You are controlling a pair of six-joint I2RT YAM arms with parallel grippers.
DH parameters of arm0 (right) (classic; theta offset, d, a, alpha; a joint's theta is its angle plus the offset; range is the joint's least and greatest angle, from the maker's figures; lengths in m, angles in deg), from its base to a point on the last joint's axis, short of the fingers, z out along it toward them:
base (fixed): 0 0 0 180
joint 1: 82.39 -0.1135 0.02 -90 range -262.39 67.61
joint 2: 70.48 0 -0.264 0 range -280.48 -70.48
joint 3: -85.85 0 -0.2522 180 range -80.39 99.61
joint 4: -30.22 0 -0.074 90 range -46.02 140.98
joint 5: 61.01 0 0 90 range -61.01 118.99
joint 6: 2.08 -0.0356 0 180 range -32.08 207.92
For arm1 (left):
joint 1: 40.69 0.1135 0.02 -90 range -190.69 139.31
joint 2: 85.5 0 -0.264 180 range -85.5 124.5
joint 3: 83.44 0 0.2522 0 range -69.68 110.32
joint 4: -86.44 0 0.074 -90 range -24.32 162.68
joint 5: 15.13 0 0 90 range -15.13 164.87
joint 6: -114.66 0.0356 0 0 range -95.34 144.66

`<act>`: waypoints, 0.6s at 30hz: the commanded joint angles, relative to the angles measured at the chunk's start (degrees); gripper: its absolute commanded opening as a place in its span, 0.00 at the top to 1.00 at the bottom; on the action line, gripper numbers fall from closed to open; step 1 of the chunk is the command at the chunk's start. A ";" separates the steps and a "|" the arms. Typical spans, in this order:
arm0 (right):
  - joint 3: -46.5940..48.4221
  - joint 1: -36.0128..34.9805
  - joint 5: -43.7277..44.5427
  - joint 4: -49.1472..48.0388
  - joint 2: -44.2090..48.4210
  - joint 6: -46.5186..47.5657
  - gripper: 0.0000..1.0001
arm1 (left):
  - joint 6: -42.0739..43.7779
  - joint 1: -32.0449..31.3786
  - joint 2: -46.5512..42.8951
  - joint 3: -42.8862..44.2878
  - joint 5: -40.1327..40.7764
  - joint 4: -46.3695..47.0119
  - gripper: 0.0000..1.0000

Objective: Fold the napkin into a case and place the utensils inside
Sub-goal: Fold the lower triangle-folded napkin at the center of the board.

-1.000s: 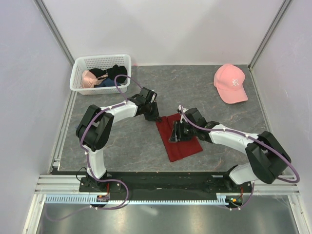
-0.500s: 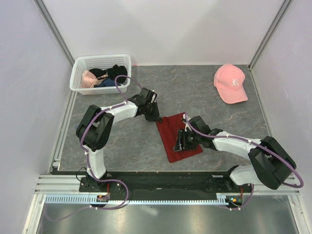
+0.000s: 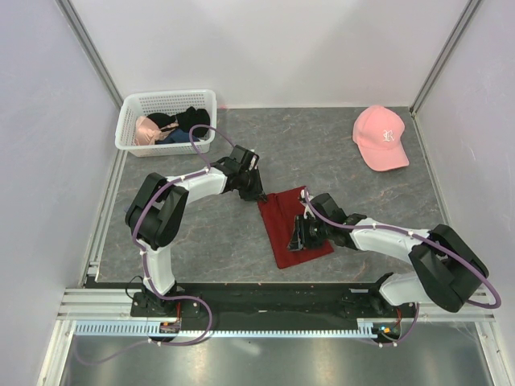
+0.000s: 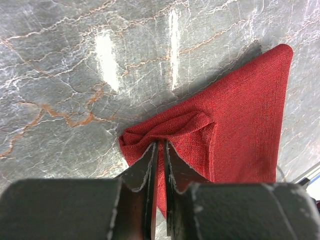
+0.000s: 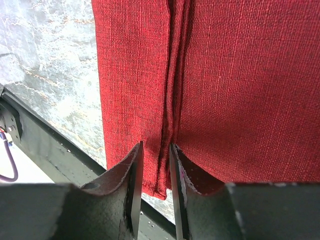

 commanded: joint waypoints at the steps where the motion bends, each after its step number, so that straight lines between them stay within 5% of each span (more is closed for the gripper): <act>1: -0.46 -0.30 0.90 -3.01 -1.12 -0.86 0.66 | -1.44 0.11 0.79 -0.33 -1.36 1.32 0.86; 5: 0.33 -0.30 2.13 -2.13 -1.04 -0.16 0.78 | -1.44 0.11 0.53 -0.33 -1.62 1.49 0.87; 8: 1.99 -0.30 3.97 1.02 0.98 0.80 1.00 | -1.53 0.11 0.53 -0.33 -1.62 1.58 0.87; 18: 5.69 -0.22 9.86 9.47 3.62 3.53 1.00 | -1.97 0.11 0.53 -0.85 -2.06 2.63 0.87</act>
